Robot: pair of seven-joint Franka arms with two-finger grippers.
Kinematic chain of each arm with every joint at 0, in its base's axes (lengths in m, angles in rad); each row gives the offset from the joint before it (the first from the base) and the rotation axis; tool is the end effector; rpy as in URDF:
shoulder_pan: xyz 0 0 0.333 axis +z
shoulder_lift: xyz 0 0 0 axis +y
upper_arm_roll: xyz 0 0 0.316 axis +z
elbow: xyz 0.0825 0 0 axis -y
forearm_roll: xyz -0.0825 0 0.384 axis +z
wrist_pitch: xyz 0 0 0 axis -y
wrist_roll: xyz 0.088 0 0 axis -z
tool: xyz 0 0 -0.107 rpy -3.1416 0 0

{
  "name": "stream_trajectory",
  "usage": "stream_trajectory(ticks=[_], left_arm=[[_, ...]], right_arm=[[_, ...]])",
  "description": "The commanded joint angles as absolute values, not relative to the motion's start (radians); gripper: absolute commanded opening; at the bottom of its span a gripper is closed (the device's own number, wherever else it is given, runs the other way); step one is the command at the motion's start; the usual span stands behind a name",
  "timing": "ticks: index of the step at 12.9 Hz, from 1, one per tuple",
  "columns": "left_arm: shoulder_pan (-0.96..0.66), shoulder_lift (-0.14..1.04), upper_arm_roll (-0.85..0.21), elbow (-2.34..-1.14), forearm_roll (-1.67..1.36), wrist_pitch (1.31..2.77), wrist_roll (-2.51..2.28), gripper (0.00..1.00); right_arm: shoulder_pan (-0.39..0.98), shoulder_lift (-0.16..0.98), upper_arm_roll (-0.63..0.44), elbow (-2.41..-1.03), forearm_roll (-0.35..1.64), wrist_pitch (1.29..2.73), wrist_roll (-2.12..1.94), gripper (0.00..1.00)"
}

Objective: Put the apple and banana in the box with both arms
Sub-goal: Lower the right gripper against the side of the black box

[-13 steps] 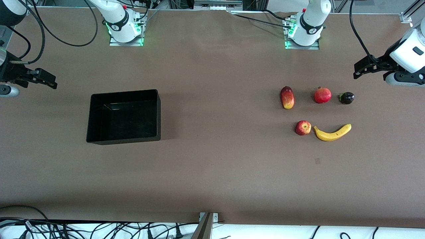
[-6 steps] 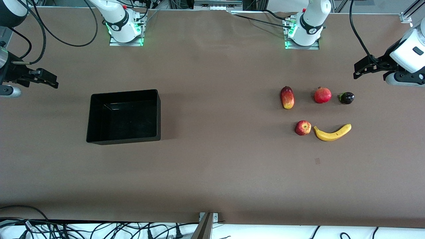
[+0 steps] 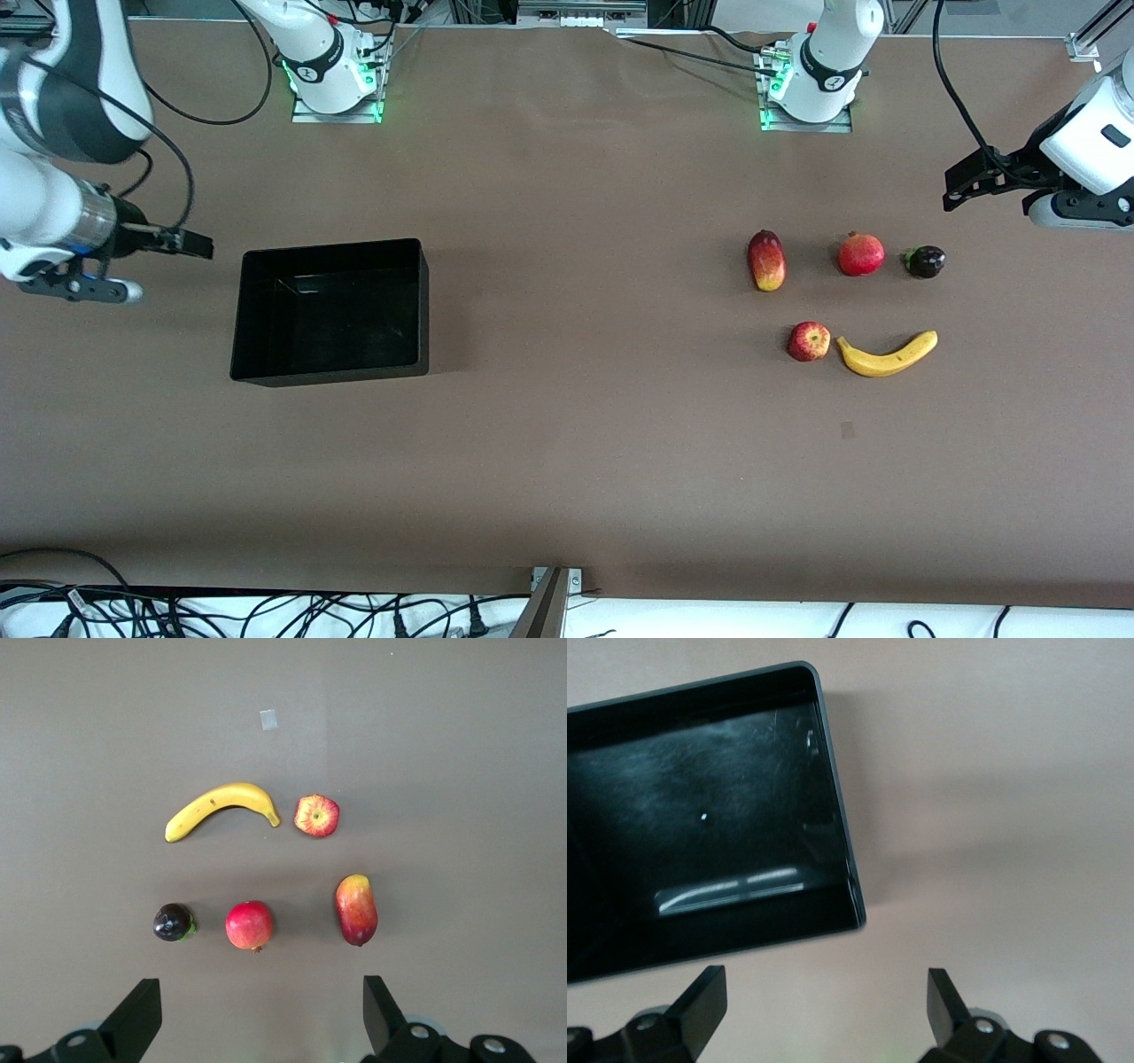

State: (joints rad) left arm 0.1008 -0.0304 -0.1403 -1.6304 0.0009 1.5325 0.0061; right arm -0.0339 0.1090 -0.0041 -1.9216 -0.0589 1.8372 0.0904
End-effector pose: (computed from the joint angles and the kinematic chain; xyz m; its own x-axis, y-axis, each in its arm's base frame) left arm 0.5393 -0.0224 0.6098 0.9967 -0.0451 -0.0678 -0.0455 -0.9990 -0.0047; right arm 0.5624 -0.0260 0.4199 0.9760 -0.1119 -0.1870 -0.1003 -0.9925 0.0704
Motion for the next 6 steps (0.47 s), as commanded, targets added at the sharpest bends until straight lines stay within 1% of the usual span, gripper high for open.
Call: stream_trajectory(ticks=[1, 3, 4, 6], left_arm=[[0.101, -0.017, -0.143, -1.603, 0.002, 1.525, -0.003, 1.0], [0.101, -0.017, -0.143, -1.603, 0.0, 1.525, -0.003, 1.0], [0.101, -0.017, -0.143, -1.603, 0.0, 1.525, -0.003, 1.0], [0.101, -0.017, -0.143, -1.603, 0.0, 1.525, -0.003, 1.0]], right_arm=[[-0.051, 0.074, 0.005, -2.116, -0.071, 2.044, 0.103, 1.0], [-0.052, 0.095, -0.055, -2.178, -0.068, 2.139, -0.036, 1.0], [-0.054, 0.13, -0.084, -2.189, -0.061, 2.187, -0.088, 1.0], [-0.052, 0.207, -0.098, -2.191, -0.055, 2.259, -0.103, 1.0]])
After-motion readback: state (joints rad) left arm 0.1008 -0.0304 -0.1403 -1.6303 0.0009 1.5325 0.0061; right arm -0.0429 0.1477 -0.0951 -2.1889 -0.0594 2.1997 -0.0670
